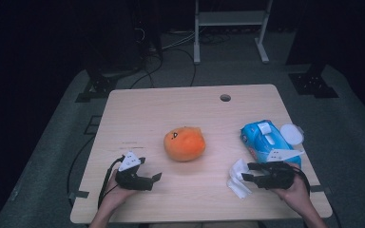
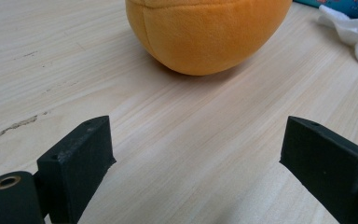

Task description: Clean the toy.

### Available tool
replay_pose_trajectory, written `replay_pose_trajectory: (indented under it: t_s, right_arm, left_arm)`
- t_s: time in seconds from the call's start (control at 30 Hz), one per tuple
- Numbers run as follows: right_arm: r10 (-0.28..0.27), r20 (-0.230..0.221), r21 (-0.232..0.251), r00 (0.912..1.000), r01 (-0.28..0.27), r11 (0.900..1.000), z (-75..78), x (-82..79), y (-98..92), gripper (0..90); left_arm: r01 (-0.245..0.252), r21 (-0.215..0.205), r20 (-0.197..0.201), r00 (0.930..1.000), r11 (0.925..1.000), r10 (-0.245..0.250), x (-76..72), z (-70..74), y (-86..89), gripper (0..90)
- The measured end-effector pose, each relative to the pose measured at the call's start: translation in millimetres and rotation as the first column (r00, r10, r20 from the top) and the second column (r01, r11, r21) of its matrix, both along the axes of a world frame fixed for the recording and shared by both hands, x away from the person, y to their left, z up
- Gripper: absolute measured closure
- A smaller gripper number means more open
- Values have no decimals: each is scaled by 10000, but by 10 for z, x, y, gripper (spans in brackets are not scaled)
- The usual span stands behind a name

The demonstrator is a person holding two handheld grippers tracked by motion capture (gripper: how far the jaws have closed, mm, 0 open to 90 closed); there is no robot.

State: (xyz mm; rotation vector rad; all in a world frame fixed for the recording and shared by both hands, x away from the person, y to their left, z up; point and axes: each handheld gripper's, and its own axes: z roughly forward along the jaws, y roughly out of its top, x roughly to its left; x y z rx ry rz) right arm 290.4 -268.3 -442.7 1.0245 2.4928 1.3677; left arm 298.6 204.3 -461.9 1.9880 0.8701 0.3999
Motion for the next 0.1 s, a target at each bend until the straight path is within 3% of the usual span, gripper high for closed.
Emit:
replay_pose_trajectory:
  t_s: [0.1]
  right_arm:
    - [12,12,9,10000,-12,10000,4,-3,1,445]
  left_arm:
    - [-20,-26,-25,10000,10000,20,2,3,10,88]
